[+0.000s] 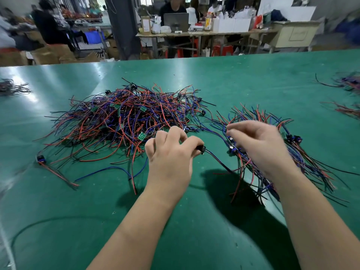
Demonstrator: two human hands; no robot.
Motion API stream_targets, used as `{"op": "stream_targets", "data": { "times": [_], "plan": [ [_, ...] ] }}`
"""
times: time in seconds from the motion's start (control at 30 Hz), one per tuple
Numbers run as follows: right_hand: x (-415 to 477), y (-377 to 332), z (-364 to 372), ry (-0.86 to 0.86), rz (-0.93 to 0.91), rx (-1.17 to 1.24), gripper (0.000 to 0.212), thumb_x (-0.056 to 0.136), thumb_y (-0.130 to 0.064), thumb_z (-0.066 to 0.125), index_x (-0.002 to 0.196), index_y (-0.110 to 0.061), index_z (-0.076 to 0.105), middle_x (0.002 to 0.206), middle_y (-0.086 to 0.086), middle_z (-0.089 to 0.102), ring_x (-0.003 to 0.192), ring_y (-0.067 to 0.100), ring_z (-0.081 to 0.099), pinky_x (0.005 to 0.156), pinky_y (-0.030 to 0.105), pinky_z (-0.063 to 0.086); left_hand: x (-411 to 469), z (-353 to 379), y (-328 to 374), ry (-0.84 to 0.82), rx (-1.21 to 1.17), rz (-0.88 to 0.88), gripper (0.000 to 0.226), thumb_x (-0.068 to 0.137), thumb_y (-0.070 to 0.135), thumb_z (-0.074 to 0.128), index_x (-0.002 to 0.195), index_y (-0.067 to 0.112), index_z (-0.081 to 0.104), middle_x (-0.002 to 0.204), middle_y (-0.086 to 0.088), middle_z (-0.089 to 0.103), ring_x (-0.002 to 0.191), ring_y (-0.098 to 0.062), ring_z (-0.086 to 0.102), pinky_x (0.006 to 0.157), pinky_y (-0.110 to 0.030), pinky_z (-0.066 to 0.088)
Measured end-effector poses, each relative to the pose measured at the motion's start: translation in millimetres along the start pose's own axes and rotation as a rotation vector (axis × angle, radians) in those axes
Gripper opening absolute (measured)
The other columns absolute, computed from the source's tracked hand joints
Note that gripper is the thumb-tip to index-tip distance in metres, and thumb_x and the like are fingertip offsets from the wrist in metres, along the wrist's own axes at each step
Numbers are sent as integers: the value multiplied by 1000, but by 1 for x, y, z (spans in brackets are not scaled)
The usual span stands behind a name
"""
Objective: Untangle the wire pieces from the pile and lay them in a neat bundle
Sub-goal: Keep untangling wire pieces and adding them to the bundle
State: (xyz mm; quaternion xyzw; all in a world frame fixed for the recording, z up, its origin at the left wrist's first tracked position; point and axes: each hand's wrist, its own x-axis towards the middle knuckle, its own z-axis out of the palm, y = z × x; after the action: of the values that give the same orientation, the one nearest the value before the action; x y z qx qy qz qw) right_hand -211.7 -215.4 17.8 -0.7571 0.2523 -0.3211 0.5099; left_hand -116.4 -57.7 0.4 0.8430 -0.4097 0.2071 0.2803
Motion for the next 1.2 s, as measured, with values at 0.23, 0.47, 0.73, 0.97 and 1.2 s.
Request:
{"op": "stream_targets", "data": {
  "times": [0.23, 0.47, 0.73, 0.97, 1.2],
  "plan": [
    [-15, -4, 29, -384, 288, 436, 21, 67, -1, 72, 86, -7, 65, 66, 11, 69, 41, 10, 53, 41, 17, 40, 6, 4, -5, -14, -407, -2, 27, 91, 8, 53, 114, 9, 68, 100, -6, 65, 95, -21, 59, 87, -29, 42],
    [-19, -4, 33, -408, 342, 468, 13, 84, 10, 58, 81, -3, 61, 64, 9, 68, 51, 16, 66, 40, 16, 43, 1, 7, 2, -34, -666, -231, 30, 79, 24, 77, 107, 19, 72, 92, 10, 71, 78, 4, 63, 79, -11, 47],
    [-11, 3, 29, -279, 398, 495, 2, 85, -1, 64, 85, 0, 66, 60, 4, 65, 46, 8, 56, 43, 13, 43, -4, 9, 7, -32, -547, -30, 32, 76, 14, 78, 107, 15, 69, 91, 6, 71, 78, -2, 65, 80, -18, 50],
    [-8, 6, 29, -172, 347, 393, 9, 81, 0, 68, 74, -5, 67, 55, 3, 65, 44, 9, 56, 42, 15, 42, -3, 8, 4, -42, -482, 36, 13, 72, 6, 76, 82, 11, 71, 75, 5, 70, 70, -7, 63, 72, -27, 50],
    [15, 6, -29, 407, 262, 745, 16, 92, -12, 60, 79, -4, 63, 58, 0, 62, 48, 5, 55, 49, 13, 45, 7, 5, -23, -70, -333, -58, 11, 70, 5, 75, 79, 10, 71, 73, 1, 70, 69, -16, 65, 73, -28, 48]
  ]
}}
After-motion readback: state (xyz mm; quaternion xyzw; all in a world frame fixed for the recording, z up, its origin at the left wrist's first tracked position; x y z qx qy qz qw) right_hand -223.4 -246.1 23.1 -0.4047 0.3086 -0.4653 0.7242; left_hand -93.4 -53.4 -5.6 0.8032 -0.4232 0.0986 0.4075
